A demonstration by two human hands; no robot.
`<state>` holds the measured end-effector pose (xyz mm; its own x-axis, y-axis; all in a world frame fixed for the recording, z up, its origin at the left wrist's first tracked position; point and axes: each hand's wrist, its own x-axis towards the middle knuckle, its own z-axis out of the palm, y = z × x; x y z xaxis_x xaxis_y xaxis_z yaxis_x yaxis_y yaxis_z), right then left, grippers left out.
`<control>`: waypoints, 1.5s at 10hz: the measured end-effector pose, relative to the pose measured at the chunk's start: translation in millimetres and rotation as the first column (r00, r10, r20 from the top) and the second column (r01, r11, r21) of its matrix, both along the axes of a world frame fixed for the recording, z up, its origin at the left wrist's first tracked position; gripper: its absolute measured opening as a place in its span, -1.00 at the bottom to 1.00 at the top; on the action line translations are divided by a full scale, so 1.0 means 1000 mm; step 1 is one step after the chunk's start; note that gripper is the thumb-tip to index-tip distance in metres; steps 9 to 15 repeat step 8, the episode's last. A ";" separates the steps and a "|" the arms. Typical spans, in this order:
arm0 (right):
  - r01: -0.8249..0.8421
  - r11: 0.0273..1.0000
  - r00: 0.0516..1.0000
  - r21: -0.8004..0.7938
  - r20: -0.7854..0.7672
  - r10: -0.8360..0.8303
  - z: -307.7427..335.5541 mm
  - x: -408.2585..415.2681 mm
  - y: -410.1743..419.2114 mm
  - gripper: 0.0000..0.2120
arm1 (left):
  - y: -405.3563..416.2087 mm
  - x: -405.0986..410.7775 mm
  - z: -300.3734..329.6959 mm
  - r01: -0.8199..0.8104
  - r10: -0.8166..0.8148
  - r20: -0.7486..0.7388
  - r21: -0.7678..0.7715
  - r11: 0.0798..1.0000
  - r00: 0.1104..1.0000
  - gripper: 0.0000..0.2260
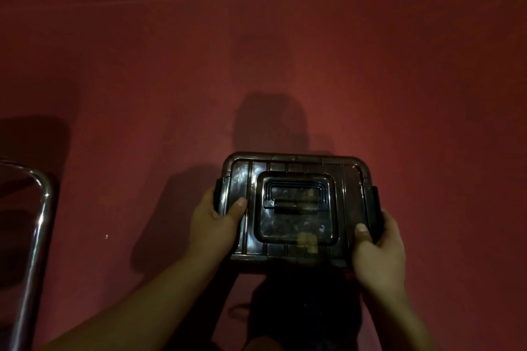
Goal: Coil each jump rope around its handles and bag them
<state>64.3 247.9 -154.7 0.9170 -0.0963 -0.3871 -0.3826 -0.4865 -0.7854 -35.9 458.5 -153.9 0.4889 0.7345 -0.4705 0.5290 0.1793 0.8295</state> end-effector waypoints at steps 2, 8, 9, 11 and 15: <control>0.071 0.995 0.996 -0.064 0.058 -0.068 -0.002 -0.003 0.003 -0.58 | 0.001 -0.003 -0.003 0.078 -0.054 -0.125 0.194 0.978 0.991 -0.61; 0.374 0.856 0.916 0.358 0.001 -0.401 0.132 0.013 -0.153 -0.87 | -0.218 0.127 0.147 0.794 -0.802 0.170 0.130 0.595 0.573 -0.84; 0.374 0.856 0.916 0.358 0.001 -0.401 0.132 0.013 -0.153 -0.87 | -0.218 0.127 0.147 0.794 -0.802 0.170 0.130 0.595 0.573 -0.84; 0.374 0.856 0.916 0.358 0.001 -0.401 0.132 0.013 -0.153 -0.87 | -0.218 0.127 0.147 0.794 -0.802 0.170 0.130 0.595 0.573 -0.84; 0.374 0.856 0.916 0.358 0.001 -0.401 0.132 0.013 -0.153 -0.87 | -0.218 0.127 0.147 0.794 -0.802 0.170 0.130 0.595 0.573 -0.84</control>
